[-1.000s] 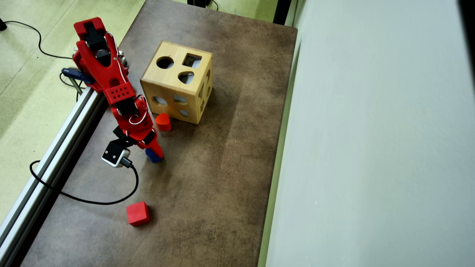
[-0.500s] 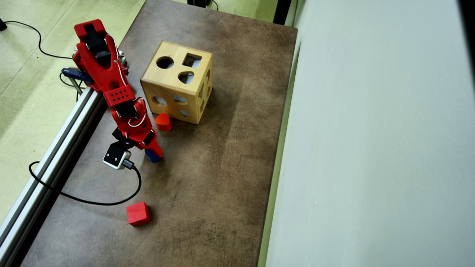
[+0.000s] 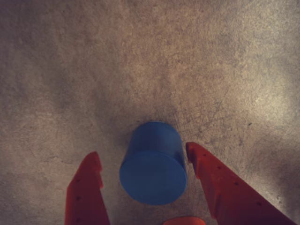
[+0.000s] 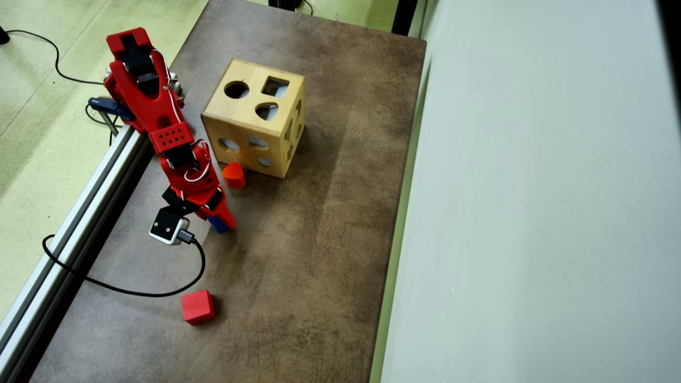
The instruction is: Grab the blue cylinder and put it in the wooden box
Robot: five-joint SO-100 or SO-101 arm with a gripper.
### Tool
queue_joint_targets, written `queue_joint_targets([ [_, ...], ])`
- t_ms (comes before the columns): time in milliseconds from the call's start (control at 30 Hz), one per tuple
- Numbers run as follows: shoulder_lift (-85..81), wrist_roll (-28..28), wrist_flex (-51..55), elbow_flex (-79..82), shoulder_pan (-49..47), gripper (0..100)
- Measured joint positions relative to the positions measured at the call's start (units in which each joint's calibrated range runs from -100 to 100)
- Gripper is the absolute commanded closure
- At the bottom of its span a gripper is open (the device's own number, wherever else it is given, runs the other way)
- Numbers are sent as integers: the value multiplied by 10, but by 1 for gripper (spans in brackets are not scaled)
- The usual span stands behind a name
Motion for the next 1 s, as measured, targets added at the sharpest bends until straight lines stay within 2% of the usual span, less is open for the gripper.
queue_joint_targets([
  [1000,-10,1,2,0,-34,79],
])
